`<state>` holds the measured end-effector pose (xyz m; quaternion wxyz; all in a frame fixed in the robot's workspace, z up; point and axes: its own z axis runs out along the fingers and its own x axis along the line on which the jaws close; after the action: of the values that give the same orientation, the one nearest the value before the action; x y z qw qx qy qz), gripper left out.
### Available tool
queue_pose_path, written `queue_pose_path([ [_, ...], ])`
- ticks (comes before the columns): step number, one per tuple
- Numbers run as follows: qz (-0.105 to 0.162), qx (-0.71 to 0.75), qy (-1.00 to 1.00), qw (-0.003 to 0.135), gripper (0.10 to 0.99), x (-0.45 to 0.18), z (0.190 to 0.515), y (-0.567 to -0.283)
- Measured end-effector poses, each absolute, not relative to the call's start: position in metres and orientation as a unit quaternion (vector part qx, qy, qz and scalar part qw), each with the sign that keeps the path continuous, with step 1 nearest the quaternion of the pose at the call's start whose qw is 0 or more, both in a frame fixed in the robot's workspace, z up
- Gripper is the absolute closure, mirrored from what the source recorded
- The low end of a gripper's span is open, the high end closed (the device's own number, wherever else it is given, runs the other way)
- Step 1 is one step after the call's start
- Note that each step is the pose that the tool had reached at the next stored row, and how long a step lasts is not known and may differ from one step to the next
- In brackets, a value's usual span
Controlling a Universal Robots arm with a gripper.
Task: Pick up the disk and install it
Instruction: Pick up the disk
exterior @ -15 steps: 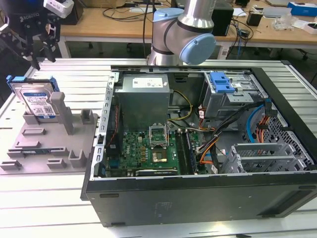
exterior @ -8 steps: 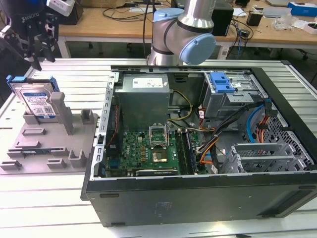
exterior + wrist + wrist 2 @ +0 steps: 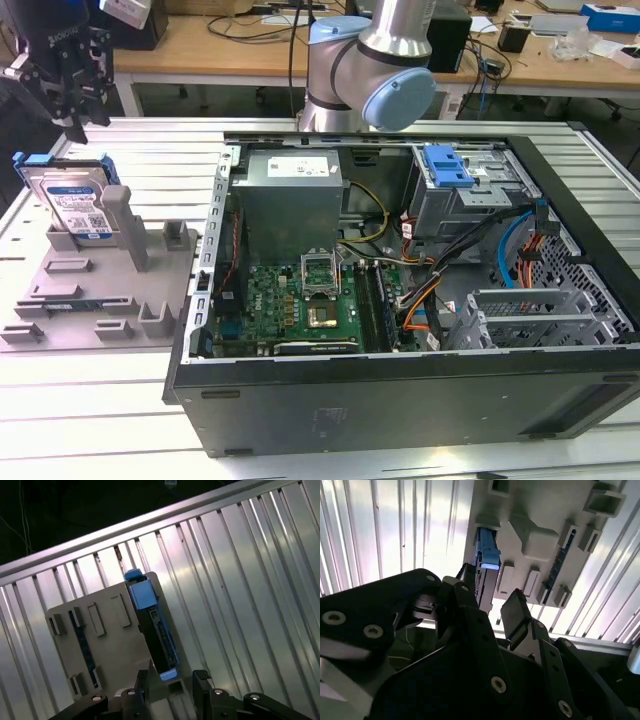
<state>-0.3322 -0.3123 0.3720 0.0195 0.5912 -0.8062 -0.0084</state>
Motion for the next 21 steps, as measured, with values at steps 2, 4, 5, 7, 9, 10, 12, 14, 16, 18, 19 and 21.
queue_pose_path([
  [2, -0.007, 0.612, -0.791, 0.019, 0.604, -0.3322, 0.3712, -0.3123],
  [4, -0.005, 0.635, -0.772, 0.019, 0.604, -0.3322, 0.3700, -0.3123],
  [5, -0.005, 0.641, -0.767, 0.019, 0.604, -0.3322, 0.3696, -0.3123],
  [7, -0.002, 0.662, -0.750, 0.019, 0.604, -0.3322, 0.3684, -0.3123],
  [9, -0.001, 0.673, -0.739, 0.018, 0.604, -0.3322, 0.3676, -0.3122],
  [10, 0.000, 0.677, -0.736, 0.019, 0.604, -0.3322, 0.3674, -0.3122],
  [12, 0.001, 0.678, -0.734, 0.019, 0.604, -0.3322, 0.3673, -0.3123],
  [14, 0.001, 0.678, -0.734, 0.019, 0.604, -0.3322, 0.3673, -0.3123],
  [16, 0.002, 0.678, -0.734, 0.019, 0.604, -0.3326, 0.3672, -0.3122],
  [18, 0.003, 0.679, -0.734, 0.018, 0.604, -0.3352, 0.3667, -0.3112],
  [19, 0.003, 0.679, -0.734, 0.017, 0.604, -0.3365, 0.3662, -0.3105],
  [21, 0.005, 0.680, -0.733, 0.015, 0.604, -0.3390, 0.3650, -0.3088],
])
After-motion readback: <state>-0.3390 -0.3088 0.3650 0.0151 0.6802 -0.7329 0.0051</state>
